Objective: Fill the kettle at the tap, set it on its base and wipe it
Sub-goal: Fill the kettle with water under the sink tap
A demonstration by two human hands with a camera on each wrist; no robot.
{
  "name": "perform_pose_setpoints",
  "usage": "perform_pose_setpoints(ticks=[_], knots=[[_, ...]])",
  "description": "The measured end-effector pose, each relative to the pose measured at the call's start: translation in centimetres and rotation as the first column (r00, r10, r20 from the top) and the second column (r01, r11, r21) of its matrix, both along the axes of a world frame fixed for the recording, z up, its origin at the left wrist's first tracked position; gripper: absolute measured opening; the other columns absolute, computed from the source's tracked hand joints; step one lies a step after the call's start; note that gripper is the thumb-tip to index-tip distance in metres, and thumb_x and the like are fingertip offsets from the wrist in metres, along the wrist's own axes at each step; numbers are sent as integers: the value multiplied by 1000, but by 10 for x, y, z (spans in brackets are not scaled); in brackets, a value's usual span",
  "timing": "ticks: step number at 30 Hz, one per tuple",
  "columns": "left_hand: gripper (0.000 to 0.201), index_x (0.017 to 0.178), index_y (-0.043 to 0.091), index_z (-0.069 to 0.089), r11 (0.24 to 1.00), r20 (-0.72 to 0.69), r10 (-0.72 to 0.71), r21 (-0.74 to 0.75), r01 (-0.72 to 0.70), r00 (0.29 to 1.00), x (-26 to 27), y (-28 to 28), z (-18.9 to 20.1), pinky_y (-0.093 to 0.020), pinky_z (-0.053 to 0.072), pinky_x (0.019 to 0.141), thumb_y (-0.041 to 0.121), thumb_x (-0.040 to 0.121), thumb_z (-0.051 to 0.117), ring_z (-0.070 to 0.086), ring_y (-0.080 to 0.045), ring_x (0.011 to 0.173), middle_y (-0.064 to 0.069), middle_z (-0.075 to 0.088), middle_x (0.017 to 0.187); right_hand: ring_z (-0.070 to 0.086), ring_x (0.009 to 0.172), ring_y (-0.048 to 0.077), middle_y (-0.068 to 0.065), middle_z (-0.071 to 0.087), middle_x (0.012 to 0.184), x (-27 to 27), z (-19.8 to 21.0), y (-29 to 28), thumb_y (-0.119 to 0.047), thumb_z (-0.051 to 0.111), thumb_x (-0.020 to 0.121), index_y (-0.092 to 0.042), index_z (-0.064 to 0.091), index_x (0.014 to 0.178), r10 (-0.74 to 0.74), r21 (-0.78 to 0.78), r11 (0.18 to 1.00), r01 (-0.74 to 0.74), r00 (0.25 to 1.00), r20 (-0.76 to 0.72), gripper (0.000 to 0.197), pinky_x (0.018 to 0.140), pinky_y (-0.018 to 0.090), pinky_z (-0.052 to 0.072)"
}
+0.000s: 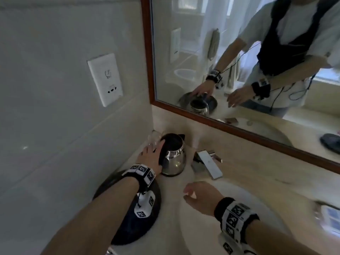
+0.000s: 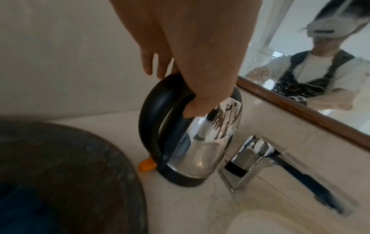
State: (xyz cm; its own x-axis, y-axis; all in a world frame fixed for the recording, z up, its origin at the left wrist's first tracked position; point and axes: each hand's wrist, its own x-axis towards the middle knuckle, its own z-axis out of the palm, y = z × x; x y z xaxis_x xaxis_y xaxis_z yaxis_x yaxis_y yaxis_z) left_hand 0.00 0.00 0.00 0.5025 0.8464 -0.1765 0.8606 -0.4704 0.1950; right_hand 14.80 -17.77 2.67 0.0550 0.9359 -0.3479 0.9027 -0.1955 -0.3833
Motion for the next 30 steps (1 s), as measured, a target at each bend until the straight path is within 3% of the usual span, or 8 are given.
perform_pose_setpoints(ticks=[3,7,10,17,25,28,30], knots=[[102,147,48,-14,987,-10,-158,14,158,987,8,31,-1,-42,56,83,36,75,57,61,-37,105,-18,50,137,58,110,18,-4,65,116,-4,-25,9,-41,45,91,-26,61,115,35,-120,992,-32,999,24,32,95,30,46],[103,151,42,-9,948,-70,-314,25,316,947,19,51,5,-30,48,62,34,76,62,66,-33,82,-14,67,108,60,106,19,-3,66,113,-2,-42,24,-42,44,89,-28,61,111,-8,-199,980,10,1000,7,31,94,32,48],[108,151,40,-5,944,-25,-328,-35,327,944,20,61,6,-34,55,64,32,72,69,67,-33,80,-15,68,104,60,106,21,-1,65,115,-4,-46,36,-42,44,89,-28,61,112,-20,-243,970,23,1000,16,32,93,35,49],[120,150,34,3,925,0,-340,-178,335,940,28,69,18,-43,59,71,20,62,83,66,-35,86,-19,65,107,56,110,25,5,62,119,-9,-49,51,-40,43,91,-24,60,114,15,-307,952,-7,1000,25,32,95,40,49],[110,148,33,13,958,57,-274,-77,278,960,25,49,9,-39,58,66,15,63,80,65,-33,86,-18,61,113,57,108,24,4,62,119,2,-63,29,-38,45,92,-22,61,112,6,-305,952,-12,1000,-21,30,95,38,48],[110,146,35,14,974,169,-217,-32,226,961,21,33,13,-42,58,73,15,62,81,64,-35,93,-16,58,119,61,101,22,3,64,114,13,-63,12,-38,46,91,-22,64,108,-15,-313,950,2,999,-38,29,91,38,51],[109,146,33,14,983,327,-153,-48,178,933,21,22,20,-41,58,70,11,63,81,66,-30,85,-10,61,106,62,99,20,1,66,112,22,-58,-1,-38,47,90,-23,65,105,-23,-302,953,6,998,-54,28,88,34,52]])
